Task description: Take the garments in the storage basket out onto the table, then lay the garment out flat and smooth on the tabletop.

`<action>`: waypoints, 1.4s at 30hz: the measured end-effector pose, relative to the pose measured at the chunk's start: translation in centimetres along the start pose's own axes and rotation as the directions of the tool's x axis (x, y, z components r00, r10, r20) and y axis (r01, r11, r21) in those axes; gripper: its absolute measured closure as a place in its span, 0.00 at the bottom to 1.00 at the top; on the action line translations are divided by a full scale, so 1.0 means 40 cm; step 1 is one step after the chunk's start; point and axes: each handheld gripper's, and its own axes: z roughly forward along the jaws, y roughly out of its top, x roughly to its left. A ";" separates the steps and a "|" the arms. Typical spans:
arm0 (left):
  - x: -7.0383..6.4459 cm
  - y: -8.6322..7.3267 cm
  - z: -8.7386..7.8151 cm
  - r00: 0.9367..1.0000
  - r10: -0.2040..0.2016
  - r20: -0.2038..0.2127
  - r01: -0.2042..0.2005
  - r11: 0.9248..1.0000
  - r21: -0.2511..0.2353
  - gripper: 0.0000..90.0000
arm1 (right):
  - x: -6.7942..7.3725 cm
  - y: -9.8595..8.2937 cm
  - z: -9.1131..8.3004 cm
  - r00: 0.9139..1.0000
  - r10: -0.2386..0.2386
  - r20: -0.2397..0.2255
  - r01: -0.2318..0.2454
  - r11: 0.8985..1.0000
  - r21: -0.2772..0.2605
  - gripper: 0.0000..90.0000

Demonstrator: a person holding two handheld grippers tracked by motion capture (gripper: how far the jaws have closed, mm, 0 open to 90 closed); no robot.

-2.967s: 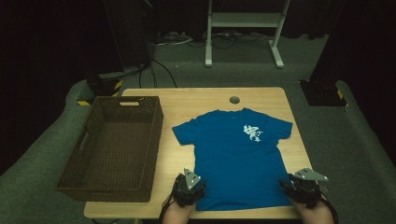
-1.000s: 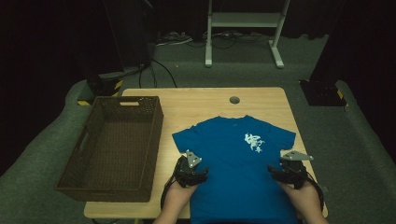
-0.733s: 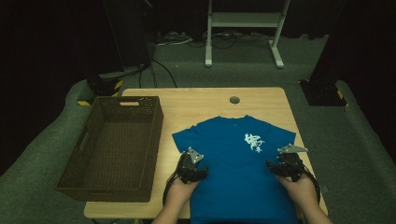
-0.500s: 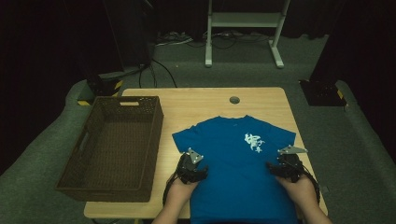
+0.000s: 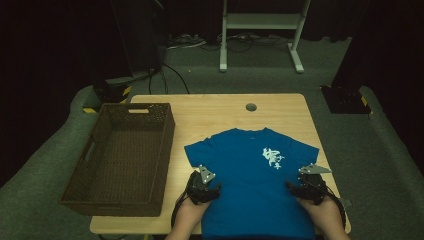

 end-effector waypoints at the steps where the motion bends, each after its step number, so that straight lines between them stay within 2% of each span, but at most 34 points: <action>1: -0.003 -0.003 -0.004 1.000 0.000 0.003 0.000 1.000 0.001 0.47 | 0.004 -0.005 -0.004 1.000 0.001 0.000 -0.001 1.000 -0.002 0.46; 12: -0.036 -0.049 -0.047 1.000 0.014 0.019 -0.013 1.000 -0.016 0.47 | 0.042 -0.062 -0.054 1.000 -0.014 -0.011 0.014 1.000 -0.005 0.46; 21: -0.053 -0.081 -0.076 0.999 0.017 0.027 -0.016 0.999 -0.028 0.46 | 0.057 -0.094 -0.079 1.000 -0.024 -0.019 0.024 1.000 -0.017 0.46; 34: -0.060 -0.069 -0.075 0.999 0.024 0.023 -0.024 1.000 -0.005 0.44 | 0.057 -0.102 -0.080 0.999 -0.022 -0.023 0.021 0.999 -0.038 0.46; 39: -0.053 -0.052 -0.082 1.000 0.004 0.019 -0.003 1.000 -0.030 0.42 | 0.057 -0.104 -0.080 0.999 -0.023 -0.022 0.022 0.999 -0.043 0.45; 42: -0.035 -0.037 -0.091 1.000 -0.013 0.006 0.013 0.999 -0.048 0.43 | 0.056 -0.104 -0.080 0.999 -0.023 -0.025 0.022 0.999 -0.043 0.45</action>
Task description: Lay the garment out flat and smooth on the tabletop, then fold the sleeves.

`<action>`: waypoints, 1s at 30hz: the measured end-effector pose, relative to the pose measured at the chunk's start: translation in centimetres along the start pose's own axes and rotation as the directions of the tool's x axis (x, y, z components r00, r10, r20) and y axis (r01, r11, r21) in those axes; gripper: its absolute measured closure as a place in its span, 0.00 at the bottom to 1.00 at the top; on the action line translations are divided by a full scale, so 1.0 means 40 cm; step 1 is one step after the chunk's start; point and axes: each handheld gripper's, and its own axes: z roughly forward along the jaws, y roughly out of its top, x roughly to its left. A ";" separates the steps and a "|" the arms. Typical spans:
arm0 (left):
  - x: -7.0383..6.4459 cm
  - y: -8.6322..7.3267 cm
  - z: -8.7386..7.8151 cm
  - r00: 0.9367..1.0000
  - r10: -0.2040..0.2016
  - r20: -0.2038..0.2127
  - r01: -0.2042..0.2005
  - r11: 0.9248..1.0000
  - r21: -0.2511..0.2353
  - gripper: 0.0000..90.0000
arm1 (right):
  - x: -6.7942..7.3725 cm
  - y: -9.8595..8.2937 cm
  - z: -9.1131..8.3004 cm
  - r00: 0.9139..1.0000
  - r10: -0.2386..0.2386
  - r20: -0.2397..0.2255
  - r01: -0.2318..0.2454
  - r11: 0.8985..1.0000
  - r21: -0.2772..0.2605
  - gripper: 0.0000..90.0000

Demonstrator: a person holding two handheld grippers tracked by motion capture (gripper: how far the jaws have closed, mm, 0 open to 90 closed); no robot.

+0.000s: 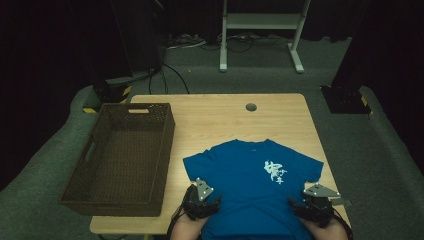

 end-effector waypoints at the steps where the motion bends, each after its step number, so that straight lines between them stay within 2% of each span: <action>1: 0.008 0.005 -0.002 1.000 -0.001 -0.009 0.001 1.000 0.003 0.44 | 0.000 0.000 0.000 1.000 0.000 -0.001 0.000 1.000 -0.002 0.45; 4: 0.035 0.018 -0.007 0.999 -0.033 -0.024 0.032 0.999 -0.018 0.44 | -0.001 -0.002 0.001 1.000 -0.001 -0.001 0.001 1.000 -0.008 0.45; 10: 0.078 0.038 -0.001 0.995 -0.083 -0.054 0.081 0.996 -0.030 0.47 | -0.001 -0.004 0.001 1.000 0.000 -0.001 0.000 1.000 -0.016 0.45; 15: 0.101 0.056 0.023 0.993 -0.077 -0.086 0.076 0.997 -0.020 0.53 | -0.001 -0.006 0.001 1.000 0.000 -0.003 0.000 1.000 -0.023 0.45; 19: 0.120 0.069 0.041 0.988 -0.111 -0.112 0.108 0.994 -0.026 0.56 | 0.001 -0.009 0.001 1.000 0.005 0.002 -0.005 1.000 -0.030 0.46; 22: 0.134 0.081 0.056 0.983 -0.101 -0.152 0.098 0.995 -0.031 0.62 | 0.001 -0.009 0.001 1.000 0.005 0.001 -0.005 1.000 -0.030 0.45; 24: 0.145 0.090 0.066 0.979 -0.111 -0.171 0.108 0.994 -0.029 0.65 | 0.001 -0.009 0.001 1.000 0.004 0.000 -0.004 1.000 -0.030 0.46; 28: 0.161 0.106 0.084 0.971 -0.122 -0.207 0.120 0.993 -0.022 0.66 | 0.000 -0.010 0.001 1.000 0.003 -0.001 -0.003 0.999 -0.033 0.45; 30: 0.172 0.107 0.095 0.967 -0.116 -0.228 0.119 0.993 -0.002 0.62 | 0.000 -0.010 0.001 1.000 0.003 -0.001 -0.003 0.999 -0.034 0.45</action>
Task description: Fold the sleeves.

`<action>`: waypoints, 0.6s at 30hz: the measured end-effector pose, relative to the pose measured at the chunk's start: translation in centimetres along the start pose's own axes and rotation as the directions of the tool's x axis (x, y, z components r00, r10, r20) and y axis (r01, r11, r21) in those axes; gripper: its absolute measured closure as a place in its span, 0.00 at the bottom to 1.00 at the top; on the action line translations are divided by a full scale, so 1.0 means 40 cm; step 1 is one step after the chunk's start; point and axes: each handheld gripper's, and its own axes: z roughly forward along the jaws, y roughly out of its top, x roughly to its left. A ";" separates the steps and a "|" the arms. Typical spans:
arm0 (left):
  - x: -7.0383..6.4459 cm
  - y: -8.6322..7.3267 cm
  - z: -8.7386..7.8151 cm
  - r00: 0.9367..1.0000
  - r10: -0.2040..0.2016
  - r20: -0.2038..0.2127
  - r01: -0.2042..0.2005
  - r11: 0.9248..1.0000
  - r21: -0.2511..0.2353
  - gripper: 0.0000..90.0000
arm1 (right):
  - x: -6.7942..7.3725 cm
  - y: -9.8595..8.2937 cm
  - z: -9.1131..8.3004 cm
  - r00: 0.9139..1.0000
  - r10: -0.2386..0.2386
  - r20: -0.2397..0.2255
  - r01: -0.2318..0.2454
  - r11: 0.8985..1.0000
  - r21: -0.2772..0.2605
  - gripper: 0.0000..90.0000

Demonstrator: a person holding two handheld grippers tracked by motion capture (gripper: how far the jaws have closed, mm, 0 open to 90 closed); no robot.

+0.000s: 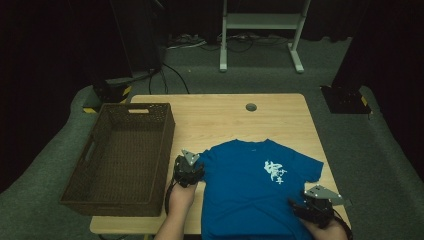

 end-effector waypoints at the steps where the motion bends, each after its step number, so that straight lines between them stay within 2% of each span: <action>1: 0.004 -0.003 0.008 1.000 0.007 -0.020 -0.007 1.000 0.012 0.58 | 0.000 0.000 0.000 1.000 0.000 0.000 0.000 1.000 0.000 0.45; 4: 0.025 -0.019 0.032 0.999 -0.037 -0.027 0.038 0.998 0.043 0.53 | 0.000 -0.001 0.000 1.000 0.000 -0.001 0.000 1.000 -0.002 0.45; 6: 0.031 -0.024 0.040 0.998 -0.059 -0.035 0.060 0.997 0.046 0.50 | 0.000 -0.001 0.000 1.000 -0.001 -0.001 0.001 1.000 -0.003 0.45; 9: 0.033 -0.024 0.044 0.997 -0.060 -0.049 0.063 0.997 0.050 0.48 | 0.000 -0.001 0.000 1.000 -0.001 -0.002 0.001 1.000 -0.003 0.45; 18: 0.047 -0.021 0.062 0.992 -0.118 -0.049 0.120 0.991 0.054 0.41 | 0.001 0.000 0.002 1.000 -0.003 -0.002 0.003 1.000 -0.005 0.46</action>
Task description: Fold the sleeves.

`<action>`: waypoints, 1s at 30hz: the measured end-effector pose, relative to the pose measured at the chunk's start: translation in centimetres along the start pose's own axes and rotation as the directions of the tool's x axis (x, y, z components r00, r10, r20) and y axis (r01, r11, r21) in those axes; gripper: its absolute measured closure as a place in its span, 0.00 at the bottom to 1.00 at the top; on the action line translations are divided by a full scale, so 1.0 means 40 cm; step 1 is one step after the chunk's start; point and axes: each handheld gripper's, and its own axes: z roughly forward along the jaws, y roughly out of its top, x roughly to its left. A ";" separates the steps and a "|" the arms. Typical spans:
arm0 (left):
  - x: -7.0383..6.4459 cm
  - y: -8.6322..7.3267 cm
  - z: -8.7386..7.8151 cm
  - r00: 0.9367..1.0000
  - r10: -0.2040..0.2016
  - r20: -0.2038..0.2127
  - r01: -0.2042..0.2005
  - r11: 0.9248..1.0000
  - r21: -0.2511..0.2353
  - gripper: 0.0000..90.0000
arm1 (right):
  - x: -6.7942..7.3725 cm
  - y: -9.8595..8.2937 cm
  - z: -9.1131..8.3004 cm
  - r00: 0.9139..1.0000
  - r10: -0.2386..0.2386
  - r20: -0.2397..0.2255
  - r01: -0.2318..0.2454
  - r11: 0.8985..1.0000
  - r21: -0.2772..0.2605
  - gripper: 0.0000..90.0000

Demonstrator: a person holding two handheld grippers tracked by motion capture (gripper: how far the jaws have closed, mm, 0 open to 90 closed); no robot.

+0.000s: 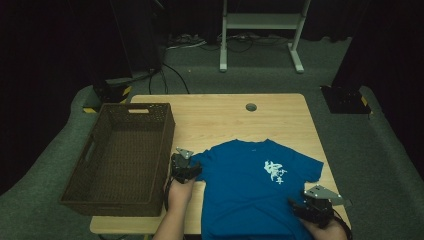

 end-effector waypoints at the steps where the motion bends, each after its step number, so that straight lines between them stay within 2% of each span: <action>1: 0.001 -0.001 0.000 1.000 -0.008 0.002 0.008 1.000 -0.004 0.41 | 0.000 0.000 0.000 1.000 -0.001 -0.001 0.001 1.000 -0.001 0.46; 7: 0.001 -0.003 -0.003 1.000 -0.008 0.003 0.008 1.000 -0.001 0.43 | -0.001 -0.001 0.001 1.000 -0.005 -0.005 0.005 1.000 -0.004 0.46; 15: 0.004 -0.010 -0.012 1.000 -0.012 0.001 0.012 1.000 -0.018 0.67 | 0.000 -0.001 0.001 1.000 -0.003 -0.003 0.003 1.000 -0.007 0.46; 22: 0.002 -0.019 -0.020 0.999 0.006 0.031 -0.006 1.000 -0.023 0.86 | 0.002 -0.001 0.002 1.000 0.001 0.000 -0.001 1.000 -0.010 0.46; 26: -0.003 -0.014 -0.018 0.999 0.023 0.035 -0.022 1.000 -0.015 0.93 | 0.001 -0.004 0.002 1.000 -0.002 0.000 0.002 1.000 -0.019 0.46; 30: -0.007 -0.015 -0.018 0.999 0.010 0.033 -0.009 1.000 -0.016 0.95 | 0.001 -0.004 0.002 1.000 -0.002 -0.002 0.002 1.000 -0.018 0.46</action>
